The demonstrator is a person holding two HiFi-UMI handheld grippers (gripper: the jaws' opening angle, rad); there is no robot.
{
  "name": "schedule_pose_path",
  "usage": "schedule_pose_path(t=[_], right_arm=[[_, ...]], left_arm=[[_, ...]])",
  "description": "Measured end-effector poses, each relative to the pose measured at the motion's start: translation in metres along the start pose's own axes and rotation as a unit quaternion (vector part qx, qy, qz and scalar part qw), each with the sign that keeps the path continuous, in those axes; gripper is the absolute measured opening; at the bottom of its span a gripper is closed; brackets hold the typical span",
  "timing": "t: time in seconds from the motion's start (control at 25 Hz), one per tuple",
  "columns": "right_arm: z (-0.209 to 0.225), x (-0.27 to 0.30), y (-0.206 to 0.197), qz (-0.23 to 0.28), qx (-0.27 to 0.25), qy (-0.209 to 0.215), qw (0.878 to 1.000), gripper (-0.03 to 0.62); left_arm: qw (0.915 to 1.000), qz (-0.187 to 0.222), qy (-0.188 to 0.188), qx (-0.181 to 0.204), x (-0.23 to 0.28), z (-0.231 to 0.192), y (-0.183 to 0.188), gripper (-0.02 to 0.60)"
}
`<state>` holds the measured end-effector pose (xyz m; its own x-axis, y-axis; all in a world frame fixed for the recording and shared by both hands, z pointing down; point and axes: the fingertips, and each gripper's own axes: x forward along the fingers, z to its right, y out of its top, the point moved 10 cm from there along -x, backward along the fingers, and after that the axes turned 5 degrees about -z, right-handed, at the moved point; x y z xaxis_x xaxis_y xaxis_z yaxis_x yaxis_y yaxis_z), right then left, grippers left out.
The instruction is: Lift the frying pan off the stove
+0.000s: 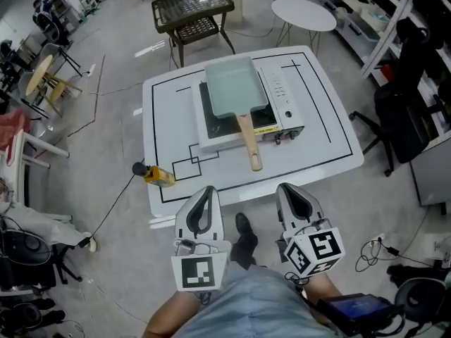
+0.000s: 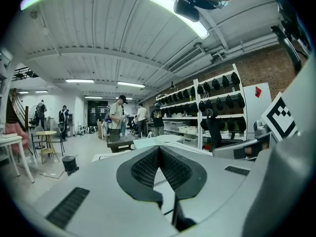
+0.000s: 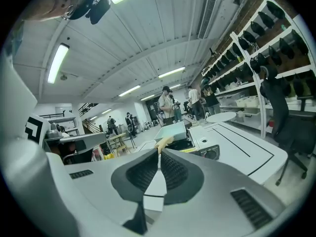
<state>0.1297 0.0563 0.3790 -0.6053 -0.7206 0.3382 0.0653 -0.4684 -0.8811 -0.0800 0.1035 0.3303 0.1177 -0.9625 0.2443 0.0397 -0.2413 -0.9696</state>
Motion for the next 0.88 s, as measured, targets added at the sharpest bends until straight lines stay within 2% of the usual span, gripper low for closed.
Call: schedule_pose_path(t=[0.24,0.48,0.68,0.88], right_arm=[[0.012,0.047,0.041,0.015,-0.009,0.004,1.000,0.049],[0.006,0.057,0.082,0.051,-0.031,0.008,0.998,0.049],[0.006,0.061,0.099,0.063,-0.040,0.011,0.997,0.049],[0.014,0.070,0.106,0.059,-0.049,0.024,0.997,0.049]], left_arm=[[0.9996,0.024,-0.007,0.010,0.049,-0.018,0.026,0.017],[0.9977,0.063,-0.010,0.024,0.062,-0.030,0.059,0.017],[0.9961,0.085,-0.005,0.025,0.066,-0.031,0.075,0.017],[0.9962,0.084,0.005,0.024,0.076,-0.028,0.076,0.017]])
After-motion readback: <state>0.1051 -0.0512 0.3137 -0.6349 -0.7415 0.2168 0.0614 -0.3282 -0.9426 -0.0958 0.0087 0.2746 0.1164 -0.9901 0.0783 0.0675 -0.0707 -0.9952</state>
